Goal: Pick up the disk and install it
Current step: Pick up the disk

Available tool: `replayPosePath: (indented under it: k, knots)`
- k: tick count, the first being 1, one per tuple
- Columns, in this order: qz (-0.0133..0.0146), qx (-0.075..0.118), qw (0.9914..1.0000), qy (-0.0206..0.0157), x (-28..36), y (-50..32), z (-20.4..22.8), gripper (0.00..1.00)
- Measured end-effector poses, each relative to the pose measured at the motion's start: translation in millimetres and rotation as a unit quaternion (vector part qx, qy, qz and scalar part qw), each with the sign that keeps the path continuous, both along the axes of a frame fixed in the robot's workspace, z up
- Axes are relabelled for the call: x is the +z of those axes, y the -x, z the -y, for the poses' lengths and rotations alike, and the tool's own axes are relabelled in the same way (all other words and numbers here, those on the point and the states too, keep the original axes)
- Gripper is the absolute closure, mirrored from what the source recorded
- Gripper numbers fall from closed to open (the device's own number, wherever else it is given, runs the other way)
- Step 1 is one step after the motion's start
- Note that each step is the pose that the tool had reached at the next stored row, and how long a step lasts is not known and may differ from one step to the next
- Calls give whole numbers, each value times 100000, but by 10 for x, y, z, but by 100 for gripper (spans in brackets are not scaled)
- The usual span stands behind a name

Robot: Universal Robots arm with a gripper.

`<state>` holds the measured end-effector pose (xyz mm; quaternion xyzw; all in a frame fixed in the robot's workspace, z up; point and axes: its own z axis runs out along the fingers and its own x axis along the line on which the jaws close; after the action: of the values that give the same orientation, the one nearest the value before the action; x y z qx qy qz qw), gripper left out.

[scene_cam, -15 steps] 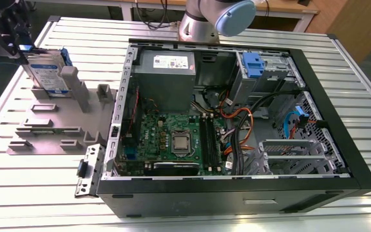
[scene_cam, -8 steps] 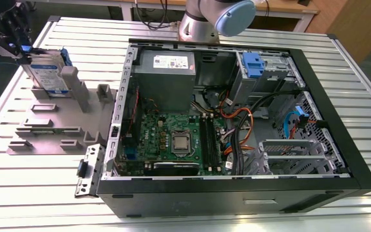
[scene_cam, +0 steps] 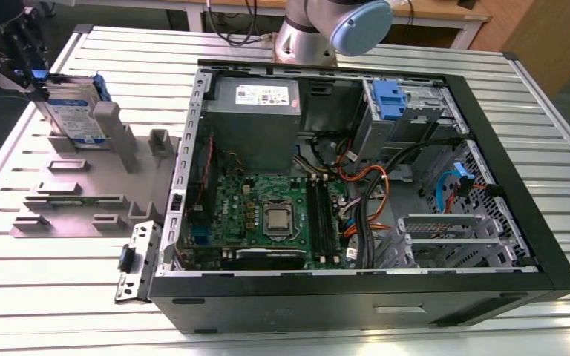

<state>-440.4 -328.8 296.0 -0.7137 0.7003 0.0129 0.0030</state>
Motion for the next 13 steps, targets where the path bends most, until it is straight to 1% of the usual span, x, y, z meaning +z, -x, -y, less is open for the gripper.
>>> replayPosePath:
  k: [2, 5, 13]
  knots:
    - [1, -71, 100000, 0, -6, -1, -1, 58]
    - [-104, -850, 99996, -8, -16, -7, 0, 58]
    - [-121, -970, 99995, -5, -15, -8, 0, 58]
